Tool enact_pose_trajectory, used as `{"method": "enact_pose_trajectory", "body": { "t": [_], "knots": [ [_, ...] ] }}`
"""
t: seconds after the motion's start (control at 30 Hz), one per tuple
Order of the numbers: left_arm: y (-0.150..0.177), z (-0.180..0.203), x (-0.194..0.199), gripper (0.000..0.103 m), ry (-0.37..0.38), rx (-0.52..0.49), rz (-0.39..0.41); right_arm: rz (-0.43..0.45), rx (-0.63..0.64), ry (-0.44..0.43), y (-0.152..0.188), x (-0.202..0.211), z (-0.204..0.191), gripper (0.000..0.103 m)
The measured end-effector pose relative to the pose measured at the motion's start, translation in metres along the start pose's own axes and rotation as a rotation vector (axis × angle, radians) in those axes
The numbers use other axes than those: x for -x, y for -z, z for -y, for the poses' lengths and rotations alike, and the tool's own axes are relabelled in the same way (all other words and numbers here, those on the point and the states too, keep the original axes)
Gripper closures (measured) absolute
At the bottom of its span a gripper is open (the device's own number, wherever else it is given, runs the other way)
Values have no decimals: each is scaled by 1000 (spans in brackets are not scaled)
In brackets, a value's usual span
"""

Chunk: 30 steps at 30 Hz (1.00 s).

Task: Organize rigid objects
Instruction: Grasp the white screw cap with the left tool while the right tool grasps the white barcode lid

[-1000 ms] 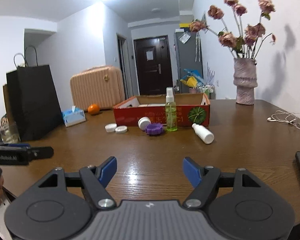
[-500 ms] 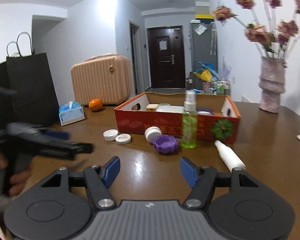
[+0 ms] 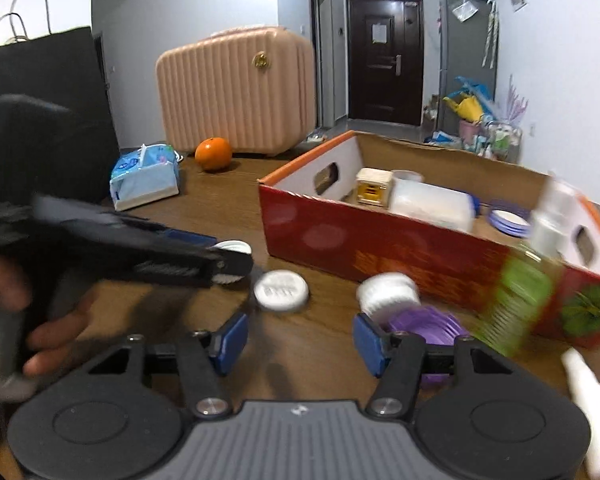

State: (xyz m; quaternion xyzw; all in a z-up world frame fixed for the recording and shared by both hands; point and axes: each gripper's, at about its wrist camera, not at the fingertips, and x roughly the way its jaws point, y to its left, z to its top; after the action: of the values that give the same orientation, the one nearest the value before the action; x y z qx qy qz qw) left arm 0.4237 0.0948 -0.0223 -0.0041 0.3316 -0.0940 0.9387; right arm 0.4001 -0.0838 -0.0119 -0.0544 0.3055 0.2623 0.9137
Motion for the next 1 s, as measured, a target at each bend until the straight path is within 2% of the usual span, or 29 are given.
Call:
{"method": "enact_pose_trajectory", "body": {
  "t": [0.07, 0.2, 0.3, 0.37, 0.5, 0.63, 0.77, 0.9, 1.0],
  "knots": [
    [-1, -5, 13, 62, 1, 10, 17, -21, 18, 4, -10, -20, -7, 47],
    [2, -16, 40, 62, -57, 20, 79, -37, 92, 43, -21, -49, -22, 51],
    [5, -25, 40, 62, -57, 60, 61, -44, 67, 53, -21, -56, -18, 56],
    [6, -27, 34, 62, -68, 70, 42, -58, 45, 45, -20, -59, -15, 64],
    [10, -23, 36, 62, -44, 14, 50, -44, 47, 42, -18, -52, -21, 64],
    [13, -22, 34, 62, -23, 2, 42, 9, 39, 58, -6, -13, -27, 64],
    [15, -12, 45, 62, -10, -11, 71, 42, 13, 61, 22, 58, -17, 64],
    [30, 24, 77, 62, 32, 32, 100, 64, -41, 161, 54, 126, 5, 64],
    [52, 65, 106, 62, 112, 60, 131, 100, -101, 203, 76, 163, 19, 64]
  ]
}}
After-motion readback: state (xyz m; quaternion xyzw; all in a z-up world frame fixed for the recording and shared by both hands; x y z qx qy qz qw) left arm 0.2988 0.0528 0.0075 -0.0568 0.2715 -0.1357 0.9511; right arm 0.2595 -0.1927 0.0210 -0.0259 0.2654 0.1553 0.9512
